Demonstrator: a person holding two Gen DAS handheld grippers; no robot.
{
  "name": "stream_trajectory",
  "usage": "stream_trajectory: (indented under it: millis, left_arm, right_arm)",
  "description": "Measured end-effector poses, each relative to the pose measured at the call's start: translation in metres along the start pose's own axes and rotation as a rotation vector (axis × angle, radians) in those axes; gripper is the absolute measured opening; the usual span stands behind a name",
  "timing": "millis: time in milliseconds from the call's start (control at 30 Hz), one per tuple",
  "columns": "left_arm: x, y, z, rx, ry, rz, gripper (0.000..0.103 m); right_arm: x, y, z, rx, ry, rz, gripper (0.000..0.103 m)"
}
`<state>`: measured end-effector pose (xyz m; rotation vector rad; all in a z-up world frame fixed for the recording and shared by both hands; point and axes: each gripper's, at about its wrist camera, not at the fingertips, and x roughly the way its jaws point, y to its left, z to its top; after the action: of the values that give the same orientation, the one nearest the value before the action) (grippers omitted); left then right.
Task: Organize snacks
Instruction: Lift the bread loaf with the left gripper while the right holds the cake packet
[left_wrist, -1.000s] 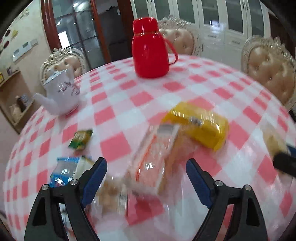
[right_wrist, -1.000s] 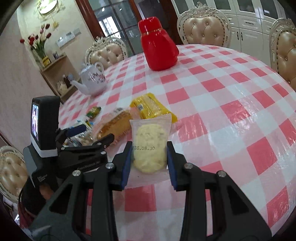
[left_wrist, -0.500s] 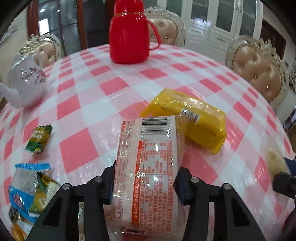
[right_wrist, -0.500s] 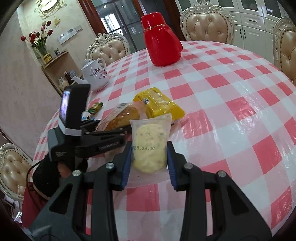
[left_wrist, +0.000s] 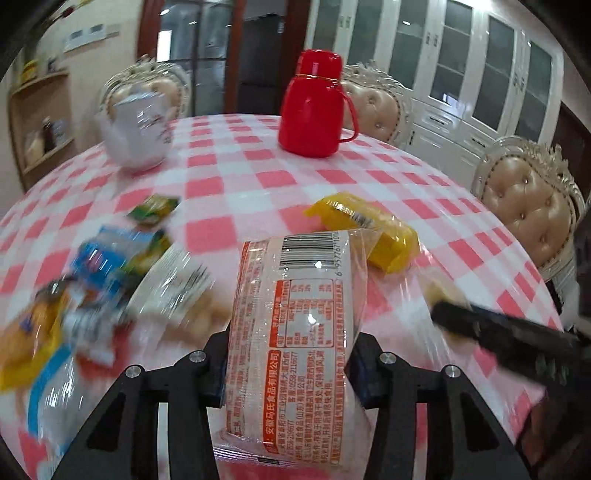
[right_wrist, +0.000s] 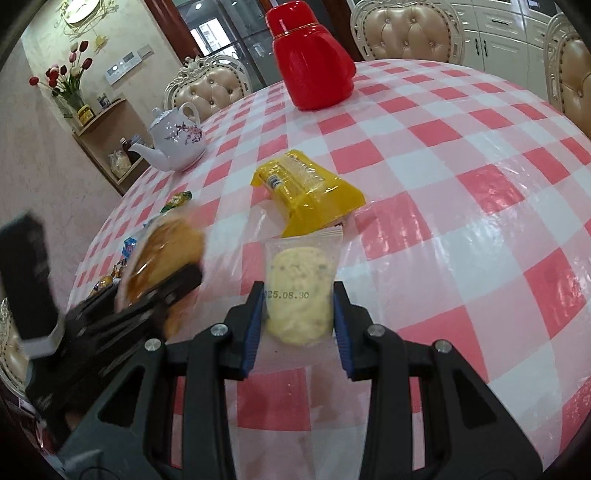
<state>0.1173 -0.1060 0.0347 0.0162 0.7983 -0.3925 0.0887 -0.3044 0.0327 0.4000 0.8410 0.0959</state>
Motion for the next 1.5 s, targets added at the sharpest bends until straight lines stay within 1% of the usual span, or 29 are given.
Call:
stream_trajectory:
  millis: [133,233,333,400,467,600,733,833,900,1000,1167,1333,1500]
  left_arm:
    - [-0.029,0.014,-0.024,-0.015,-0.017,0.038,0.049]
    - [-0.049,0.024,-0.039,-0.015,-0.04,0.051,0.049]
    - [-0.066,0.035,-0.053,-0.039,-0.056,0.05,0.049]
    - [-0.075,0.039,-0.059,-0.05,-0.063,0.045,0.049]
    - [-0.085,0.042,-0.065,-0.05,-0.079,0.057,0.049]
    - [-0.103,0.047,-0.071,-0.051,-0.113,0.07,0.049]
    - [-0.116,0.055,-0.077,-0.068,-0.141,0.089,0.049]
    - [-0.125,0.065,-0.085,-0.102,-0.157,0.098,0.049]
    - [-0.128,0.075,-0.093,-0.141,-0.151,0.119,0.049]
    - [-0.135,0.09,-0.099,-0.204,-0.151,0.125,0.049]
    - [-0.15,0.103,-0.109,-0.268,-0.184,0.166,0.049]
    - [-0.171,0.11,-0.121,-0.296,-0.217,0.224,0.049]
    - [-0.195,0.118,-0.14,-0.309,-0.218,0.284,0.049]
  right_arm:
    - [-0.004,0.008,-0.002,-0.023,-0.019,0.039,0.039]
    - [-0.004,0.02,-0.008,-0.05,-0.031,0.048,0.039]
    - [0.002,0.034,-0.018,-0.048,-0.024,0.097,0.039]
    - [0.006,0.048,-0.026,-0.086,-0.019,0.098,0.039]
    - [0.005,0.062,-0.036,-0.122,-0.023,0.089,0.039]
    - [0.001,0.072,-0.05,-0.122,-0.034,0.094,0.039]
    - [-0.004,0.08,-0.063,-0.109,-0.035,0.119,0.039]
    - [-0.01,0.091,-0.072,-0.112,-0.04,0.149,0.039]
    - [-0.013,0.1,-0.077,-0.128,-0.039,0.172,0.039]
    - [-0.013,0.117,-0.087,-0.162,-0.032,0.198,0.039]
    - [-0.014,0.144,-0.102,-0.219,-0.017,0.248,0.039]
    - [-0.017,0.173,-0.122,-0.285,0.004,0.308,0.039]
    - [-0.019,0.197,-0.138,-0.329,0.036,0.369,0.039]
